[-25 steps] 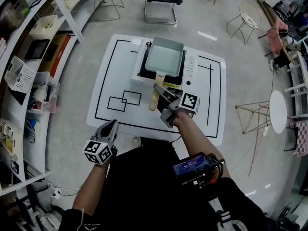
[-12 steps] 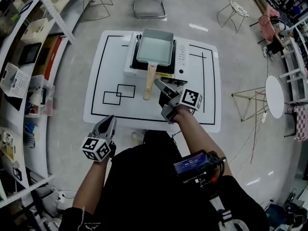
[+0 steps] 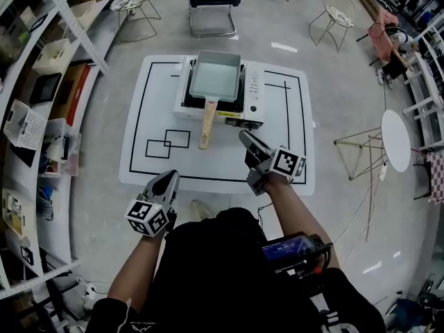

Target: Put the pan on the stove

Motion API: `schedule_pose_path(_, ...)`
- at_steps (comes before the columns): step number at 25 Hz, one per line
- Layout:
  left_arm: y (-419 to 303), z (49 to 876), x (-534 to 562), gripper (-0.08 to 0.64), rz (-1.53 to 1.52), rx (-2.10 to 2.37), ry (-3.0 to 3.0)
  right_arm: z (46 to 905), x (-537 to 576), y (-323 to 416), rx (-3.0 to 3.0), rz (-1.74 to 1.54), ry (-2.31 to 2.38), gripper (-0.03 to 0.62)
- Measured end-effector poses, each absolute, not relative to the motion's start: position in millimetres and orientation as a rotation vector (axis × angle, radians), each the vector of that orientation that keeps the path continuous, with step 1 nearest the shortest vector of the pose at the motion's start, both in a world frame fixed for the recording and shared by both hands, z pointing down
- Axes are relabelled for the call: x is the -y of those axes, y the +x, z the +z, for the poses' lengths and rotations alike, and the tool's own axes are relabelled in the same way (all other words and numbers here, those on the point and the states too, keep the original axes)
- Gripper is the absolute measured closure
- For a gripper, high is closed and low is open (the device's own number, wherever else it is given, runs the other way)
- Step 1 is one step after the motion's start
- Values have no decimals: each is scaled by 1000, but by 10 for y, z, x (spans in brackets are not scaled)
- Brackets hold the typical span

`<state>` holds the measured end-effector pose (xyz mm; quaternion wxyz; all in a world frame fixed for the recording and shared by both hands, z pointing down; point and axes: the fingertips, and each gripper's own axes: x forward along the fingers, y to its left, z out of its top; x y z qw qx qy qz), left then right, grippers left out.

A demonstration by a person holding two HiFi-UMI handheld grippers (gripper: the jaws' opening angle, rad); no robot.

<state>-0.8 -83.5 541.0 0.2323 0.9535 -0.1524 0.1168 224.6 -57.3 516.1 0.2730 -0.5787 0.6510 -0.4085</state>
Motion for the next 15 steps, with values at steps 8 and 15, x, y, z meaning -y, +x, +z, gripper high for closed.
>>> schedule_pose_path(8,136,5290,456,551,316,442,2629,5106,-26,2334,-1945,-938,-1676,566)
schedule_pose_path(15,242,5201,134,551,307,454,2633,5205,-625,2260,-2179,-804,-1806,566)
